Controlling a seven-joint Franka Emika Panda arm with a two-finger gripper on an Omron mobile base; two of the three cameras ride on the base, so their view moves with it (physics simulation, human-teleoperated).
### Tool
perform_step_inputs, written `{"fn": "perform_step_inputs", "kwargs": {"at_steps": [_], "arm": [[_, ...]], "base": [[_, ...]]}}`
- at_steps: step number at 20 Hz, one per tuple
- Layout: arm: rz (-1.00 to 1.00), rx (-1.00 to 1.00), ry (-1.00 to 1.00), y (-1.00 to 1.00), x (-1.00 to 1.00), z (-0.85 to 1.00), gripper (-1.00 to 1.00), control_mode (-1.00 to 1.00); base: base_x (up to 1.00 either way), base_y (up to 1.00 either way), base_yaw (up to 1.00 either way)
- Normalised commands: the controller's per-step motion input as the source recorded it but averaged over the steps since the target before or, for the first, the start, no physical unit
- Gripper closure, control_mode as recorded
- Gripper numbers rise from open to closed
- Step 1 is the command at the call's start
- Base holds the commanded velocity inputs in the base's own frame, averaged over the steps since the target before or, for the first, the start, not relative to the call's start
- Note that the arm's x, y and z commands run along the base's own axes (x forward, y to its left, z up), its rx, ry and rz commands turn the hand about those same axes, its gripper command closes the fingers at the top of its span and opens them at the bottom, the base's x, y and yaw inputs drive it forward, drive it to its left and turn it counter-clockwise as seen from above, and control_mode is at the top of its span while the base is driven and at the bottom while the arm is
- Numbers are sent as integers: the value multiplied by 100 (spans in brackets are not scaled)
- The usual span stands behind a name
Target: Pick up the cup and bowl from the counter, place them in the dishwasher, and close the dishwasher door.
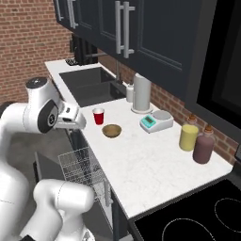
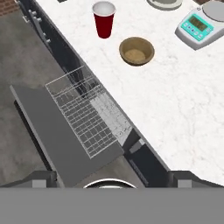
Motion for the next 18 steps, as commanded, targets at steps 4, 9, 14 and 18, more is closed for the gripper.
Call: {"fn": "perform_step_inputs", "kwargs": {"at_steps": [4,9,14,18], "arm": [[2,0,0,3,66,-4,-100,-100],[7,0,0,7,95,-4,-100,-100],[4,-2,0,21,93,-23,-100,-100],[0,-1,0,12,85,-8,-100,-100]], "base": [[0,0,0],[0,0,0],[0,0,0],[0,0,0]]}}
